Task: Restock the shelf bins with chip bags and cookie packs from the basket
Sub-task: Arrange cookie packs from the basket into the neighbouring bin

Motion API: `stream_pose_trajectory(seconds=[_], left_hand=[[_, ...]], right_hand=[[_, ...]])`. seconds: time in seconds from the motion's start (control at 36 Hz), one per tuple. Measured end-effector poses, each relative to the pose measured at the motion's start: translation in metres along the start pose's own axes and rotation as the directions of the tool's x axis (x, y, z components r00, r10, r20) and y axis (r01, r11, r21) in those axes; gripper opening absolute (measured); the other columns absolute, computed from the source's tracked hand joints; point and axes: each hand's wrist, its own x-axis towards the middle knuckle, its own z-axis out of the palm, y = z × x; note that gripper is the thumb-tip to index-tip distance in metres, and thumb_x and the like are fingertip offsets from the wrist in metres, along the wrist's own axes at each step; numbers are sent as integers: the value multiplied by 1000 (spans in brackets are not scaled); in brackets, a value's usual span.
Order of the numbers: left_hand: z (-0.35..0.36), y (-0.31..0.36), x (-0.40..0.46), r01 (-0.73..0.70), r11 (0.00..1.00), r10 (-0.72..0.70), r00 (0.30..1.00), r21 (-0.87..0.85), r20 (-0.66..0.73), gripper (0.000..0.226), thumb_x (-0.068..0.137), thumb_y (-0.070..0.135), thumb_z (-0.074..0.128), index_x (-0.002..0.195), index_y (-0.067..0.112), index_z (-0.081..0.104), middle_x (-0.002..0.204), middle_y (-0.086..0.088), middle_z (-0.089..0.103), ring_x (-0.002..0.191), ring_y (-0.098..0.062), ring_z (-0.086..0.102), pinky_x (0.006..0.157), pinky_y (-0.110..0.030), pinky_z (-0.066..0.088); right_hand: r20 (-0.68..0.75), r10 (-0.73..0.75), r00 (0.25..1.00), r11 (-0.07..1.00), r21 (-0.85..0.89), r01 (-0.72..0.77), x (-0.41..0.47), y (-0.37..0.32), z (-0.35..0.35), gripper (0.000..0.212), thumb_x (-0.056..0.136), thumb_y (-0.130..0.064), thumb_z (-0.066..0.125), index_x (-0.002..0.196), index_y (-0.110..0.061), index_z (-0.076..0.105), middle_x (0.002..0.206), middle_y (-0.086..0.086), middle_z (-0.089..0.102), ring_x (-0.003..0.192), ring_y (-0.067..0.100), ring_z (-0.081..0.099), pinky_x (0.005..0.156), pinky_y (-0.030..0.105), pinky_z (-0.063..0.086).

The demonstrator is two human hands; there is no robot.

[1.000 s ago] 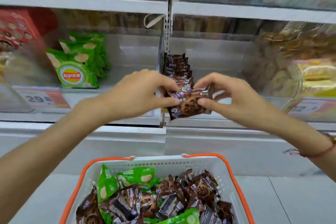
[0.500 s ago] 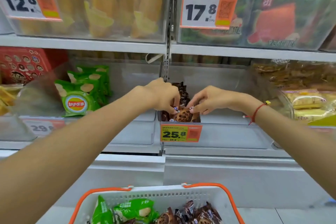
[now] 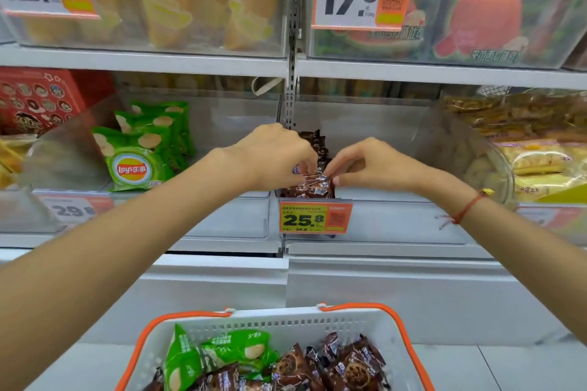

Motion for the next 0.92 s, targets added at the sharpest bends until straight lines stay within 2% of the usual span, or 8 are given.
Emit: stream_pose_trajectory(seconds=[0.08, 0.17, 0.31, 0.47, 0.56, 0.64, 0.78, 0.92], left_hand=[[-4, 16, -30, 24, 996, -33, 995, -87, -97, 19, 93, 39, 54, 110, 38, 64, 102, 18, 65, 98, -7, 57, 72, -25, 39], [8, 33, -58, 73, 976, -83, 996, -207, -43, 20, 92, 46, 51, 109, 41, 61, 94, 23, 58, 96, -1, 56, 68, -24, 35], [71, 55, -86, 110, 945, -38, 972, -307, 230, 23, 93, 46, 49, 111, 39, 61, 107, 21, 64, 99, -3, 58, 73, -24, 37], [164, 81, -102, 179, 900, 79, 830, -397, 552, 25, 94, 33, 52, 116, 30, 64, 116, 12, 65, 106, -11, 58, 79, -24, 37], [209, 96, -109, 205, 899, 93, 774, -386, 627, 29, 95, 32, 52, 122, 23, 61, 122, 5, 63, 113, -17, 57, 85, -26, 40], [248, 113, -116, 196, 930, 72, 735, -312, 675, 32, 95, 34, 53, 122, 17, 59, 121, -6, 63, 114, -25, 57, 93, -35, 46], [279, 143, -123, 84, 990, -4, 816, -112, 578, 35, 92, 20, 56, 126, 11, 53, 130, -8, 54, 126, -26, 42, 99, -38, 38], [287, 156, -126, 13, 1000, 3, 824, -23, 566, 31, 93, 14, 51, 124, 12, 55, 129, -6, 55, 128, -26, 37, 104, -37, 31]], right_hand=[[-117, -35, 993, 992, 116, 49, -34, -6, 10, 12, 83, -13, 72, 91, -22, 74, 88, -6, 73, 82, 5, 66, 76, 17, 52], [-57, -36, 998, 983, 178, 46, -64, -2, 34, 9, 82, -14, 73, 89, -20, 75, 82, -8, 72, 72, 2, 63, 64, 11, 46], [186, 76, 980, 969, 217, -117, -86, 24, 101, 19, 84, -3, 66, 87, -21, 74, 74, -7, 67, 63, -4, 58, 65, 9, 43], [473, 200, 858, 969, 32, -244, -91, 71, 196, 26, 86, -4, 52, 99, -13, 73, 89, -5, 68, 77, 3, 62, 74, 17, 48], [565, 228, 793, 972, -79, -223, -92, 85, 235, 28, 89, -8, 53, 112, -13, 68, 109, 4, 69, 91, 17, 63, 70, 14, 45], [621, 215, 753, 976, -156, -150, -93, 93, 265, 29, 88, -13, 59, 117, -10, 59, 113, 13, 65, 102, 29, 60, 79, 27, 46], [571, 295, 766, 950, -262, -171, -90, 104, 306, 59, 93, -20, 54, 142, -4, 27, 143, 19, 37, 131, 35, 37, 107, 41, 34], [467, 403, 787, 911, -121, -395, -77, 96, 320, 35, 96, -18, 49, 127, -1, 45, 124, 23, 57, 115, 34, 55, 86, 31, 43]])
